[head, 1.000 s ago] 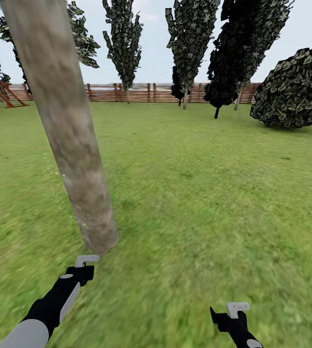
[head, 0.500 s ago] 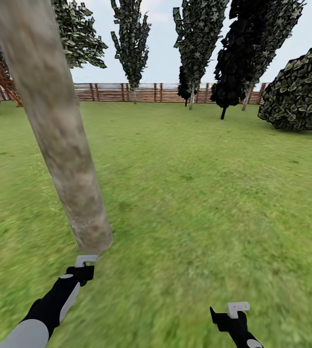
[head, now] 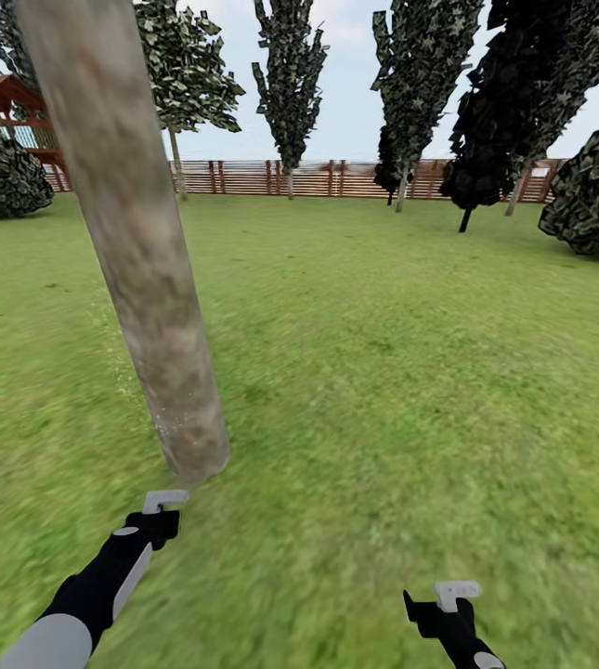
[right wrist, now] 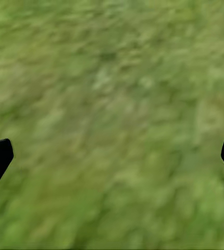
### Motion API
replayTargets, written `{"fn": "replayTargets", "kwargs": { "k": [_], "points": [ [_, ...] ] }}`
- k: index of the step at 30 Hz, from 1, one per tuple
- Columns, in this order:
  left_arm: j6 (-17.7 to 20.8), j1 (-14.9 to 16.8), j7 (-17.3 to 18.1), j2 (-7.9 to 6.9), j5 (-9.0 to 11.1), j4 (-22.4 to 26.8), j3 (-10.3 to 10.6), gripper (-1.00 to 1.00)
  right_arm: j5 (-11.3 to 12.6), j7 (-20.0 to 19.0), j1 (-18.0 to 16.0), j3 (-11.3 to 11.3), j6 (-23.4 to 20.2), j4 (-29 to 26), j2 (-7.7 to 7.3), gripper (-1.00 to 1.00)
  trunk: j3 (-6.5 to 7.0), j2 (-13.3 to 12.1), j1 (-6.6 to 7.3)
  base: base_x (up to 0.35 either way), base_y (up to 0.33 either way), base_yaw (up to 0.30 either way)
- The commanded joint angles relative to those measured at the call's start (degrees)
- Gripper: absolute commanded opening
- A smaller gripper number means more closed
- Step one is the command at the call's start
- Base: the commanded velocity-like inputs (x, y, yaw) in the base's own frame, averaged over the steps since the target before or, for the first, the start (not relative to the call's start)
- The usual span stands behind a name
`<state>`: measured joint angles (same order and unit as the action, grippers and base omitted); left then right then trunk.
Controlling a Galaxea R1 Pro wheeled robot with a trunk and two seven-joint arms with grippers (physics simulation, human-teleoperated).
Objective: In the garden, pick up the pesticide atomizer on the floor and spray pesticide onto both trees until each tree trunk is fully covered.
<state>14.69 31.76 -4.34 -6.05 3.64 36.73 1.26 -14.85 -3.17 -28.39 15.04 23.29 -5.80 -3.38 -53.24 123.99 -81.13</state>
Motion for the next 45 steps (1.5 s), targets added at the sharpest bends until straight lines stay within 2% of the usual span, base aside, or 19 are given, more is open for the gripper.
{"fn": "replayTargets", "kwargs": {
  "k": [1,4,7,8,10,14,17,18,20,22,23,27,29,32,33,36,38,40,45],
  "points": [
    [0.0,0.0,0.1,-0.14,0.0,0.0,0.0,-1.0,0.0,0.0,0.0,0.0,0.0,0.0,0.0,1.0,0.0,0.0,0.0,0.0,-0.001,0.275],
    [0.1,0.1,0.4,-0.29,0.1,0.9,-0.1,-1.0,0.0,0.0,0.0,0.0,0.0,0.0,-0.01,1.0,0.0,0.0,0.0,0.0,0.0,0.224],
    [1.0,0.9,0.5,0.4,0.0,4.5,0.4,-1.0,0.0,0.0,0.0,0.0,0.0,-0.1,-0.04,1.0,0.0,0.0,0.0,0.0,0.0,0.014],
    [1.4,1.0,0.5,0.97,0.0,5.9,0.5,-1.0,0.0,0.0,0.0,0.0,0.0,-0.1,-0.01,1.0,0.0,0.0,0.0,0.0,0.0,0.003],
    [3.5,1.0,0.5,3.02,-0.2,9.0,0.6,-1.0,-0.1,0.1,0.0,0.0,0.1,-0.1,-0.01,1.0,0.0,0.0,0.0,0.0,0.0,0.0],
    [8.0,1.1,0.6,3.86,-0.2,15.0,0.6,-1.0,-0.1,0.2,0.0,0.0,0.1,-0.1,-0.04,1.0,0.0,0.0,0.0,0.0,0.0,0.0],
    [9.4,1.1,0.6,3.03,0.1,17.8,0.2,-1.0,-0.1,0.3,0.0,0.1,0.1,-0.1,-0.04,1.0,0.0,0.0,0.0,0.0,0.0,0.0],
    [9.7,1.1,0.6,2.22,0.1,18.2,0.0,-1.0,-0.1,0.3,0.0,0.0,0.1,-0.1,-0.05,1.0,0.0,0.0,0.0,0.0,0.0,0.0],
    [9.9,1.1,0.6,-0.38,0.2,18.5,-1.1,-1.0,-0.1,0.3,0.0,0.1,0.1,-0.1,-0.05,1.0,0.0,0.0,0.0,0.0,0.0,0.0],
    [10.0,1.1,0.6,-1.63,0.3,18.5,-2.7,-1.0,-0.1,0.3,0.0,0.1,0.1,-0.1,-0.05,1.0,0.0,0.0,0.0,0.0,0.0,0.0],
    [10.1,1.1,0.6,-2.35,0.3,19.3,-4.2,-1.0,-0.1,0.3,0.0,0.1,0.1,0.0,-0.05,1.0,0.0,0.0,0.0,0.0,0.0,0.0],
    [13.4,1.0,0.7,-1.45,0.3,22.6,-4.2,-1.0,-0.1,0.3,0.0,0.0,0.1,0.0,-0.05,1.0,0.0,0.0,0.0,0.0,0.0,0.0],
    [14.8,1.0,0.7,-0.25,0.3,25.6,-3.2,-1.0,-0.1,0.3,0.0,0.0,0.1,0.0,-0.05,1.0,0.0,0.0,0.0,0.0,0.0,0.0],
    [17.4,1.0,0.7,0.08,0.3,28.5,-2.8,-1.0,-0.1,0.3,0.0,0.0,0.1,0.0,-0.05,1.0,0.0,0.0,0.0,0.0,0.0,0.0],
    [19.1,1.0,0.7,-0.34,0.4,29.4,-2.9,-1.0,-0.1,0.3,0.0,0.0,0.1,0.0,-0.05,1.0,0.0,0.0,0.0,0.0,0.0,0.0],
    [19.7,1.1,0.7,-1.6,0.1,29.8,-3.7,-1.0,-0.1,0.3,0.0,0.0,0.1,0.0,-0.05,1.0,0.0,0.0,0.0,0.0,0.0,0.0],
    [20.0,1.3,0.7,-3.76,0.1,29.8,-4.3,-1.0,-0.1,0.3,0.0,0.0,0.1,0.0,-0.05,1.0,0.0,0.0,0.0,0.0,0.0,0.0],
    [20.6,3.1,0.6,-5.02,-0.1,28.7,-4.5,-1.0,-0.1,0.3,0.0,0.0,0.1,0.0,-0.05,1.0,0.0,0.0,0.0,0.0,0.0,0.0],
    [22.4,3.4,0.7,-5.36,-0.3,27.8,-3.8,-1.0,-0.1,0.3,0.0,0.0,0.1,0.0,-0.05,1.0,0.0,0.0,0.0,0.0,0.0,0.0]
  ]
}}
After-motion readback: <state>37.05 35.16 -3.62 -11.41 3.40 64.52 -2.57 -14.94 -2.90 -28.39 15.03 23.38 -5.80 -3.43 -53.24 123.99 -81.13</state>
